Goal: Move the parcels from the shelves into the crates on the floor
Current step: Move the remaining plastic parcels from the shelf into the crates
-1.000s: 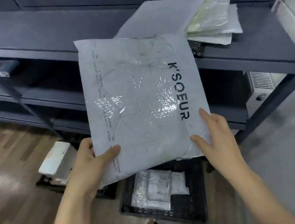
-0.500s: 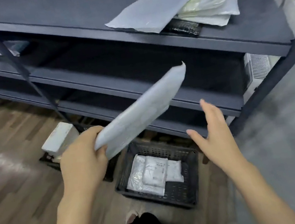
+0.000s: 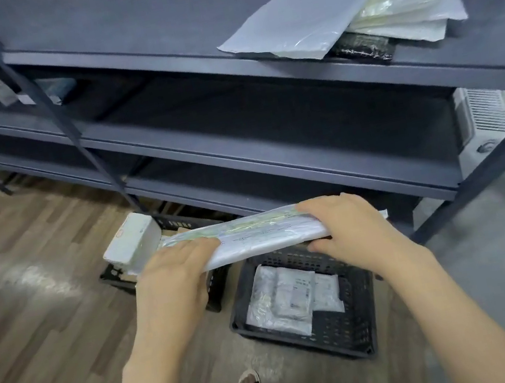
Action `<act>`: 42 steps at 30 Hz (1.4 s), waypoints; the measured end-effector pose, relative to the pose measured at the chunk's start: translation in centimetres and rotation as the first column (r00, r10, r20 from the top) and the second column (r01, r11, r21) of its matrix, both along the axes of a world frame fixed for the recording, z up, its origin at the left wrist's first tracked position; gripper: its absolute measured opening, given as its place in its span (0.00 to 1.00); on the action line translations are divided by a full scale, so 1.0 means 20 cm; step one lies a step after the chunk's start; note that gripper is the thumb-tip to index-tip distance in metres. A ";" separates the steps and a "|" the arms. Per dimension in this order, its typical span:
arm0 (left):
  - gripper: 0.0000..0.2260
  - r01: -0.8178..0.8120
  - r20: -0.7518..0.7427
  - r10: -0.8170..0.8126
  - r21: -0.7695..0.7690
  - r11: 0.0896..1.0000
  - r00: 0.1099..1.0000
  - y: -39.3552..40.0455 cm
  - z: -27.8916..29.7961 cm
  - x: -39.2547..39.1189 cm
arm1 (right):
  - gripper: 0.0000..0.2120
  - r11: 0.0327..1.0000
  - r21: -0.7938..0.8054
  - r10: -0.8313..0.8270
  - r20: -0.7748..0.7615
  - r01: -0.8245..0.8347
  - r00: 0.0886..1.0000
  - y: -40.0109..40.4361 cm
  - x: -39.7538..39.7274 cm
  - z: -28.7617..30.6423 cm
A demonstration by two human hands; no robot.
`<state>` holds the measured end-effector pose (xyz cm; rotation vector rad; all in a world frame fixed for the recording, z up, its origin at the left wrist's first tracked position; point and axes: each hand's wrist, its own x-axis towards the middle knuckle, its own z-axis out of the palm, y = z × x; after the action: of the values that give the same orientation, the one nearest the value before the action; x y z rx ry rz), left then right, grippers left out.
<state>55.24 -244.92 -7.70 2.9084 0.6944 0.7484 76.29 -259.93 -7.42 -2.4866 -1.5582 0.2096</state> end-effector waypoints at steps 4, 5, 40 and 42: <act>0.19 0.033 0.050 -0.034 0.004 0.999 0.998 0.10 -0.01 -0.03 | 0.19 0.997 0.070 0.031 0.074 -0.036 0.997 0.11 -0.05 -0.07; 0.18 0.031 0.052 -0.030 -0.010 0.999 0.998 0.13 -0.01 -0.03 | 0.20 0.994 0.101 0.020 0.095 -0.030 0.995 0.12 -0.05 -0.08; 0.40 -0.189 -0.027 0.187 -0.176 0.966 0.982 0.56 0.12 -0.21 | 0.42 0.982 0.138 0.137 -0.066 -0.127 0.988 0.37 -0.07 0.05; 0.38 -0.163 0.015 0.167 -0.137 0.977 0.986 0.56 0.14 -0.23 | 0.42 0.980 0.171 0.111 -0.041 -0.102 0.993 0.37 -0.02 0.10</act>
<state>50.73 -233.71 -4.82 2.7387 0.9535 0.7224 75.81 -252.48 -5.52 -2.2558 -1.6188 0.1481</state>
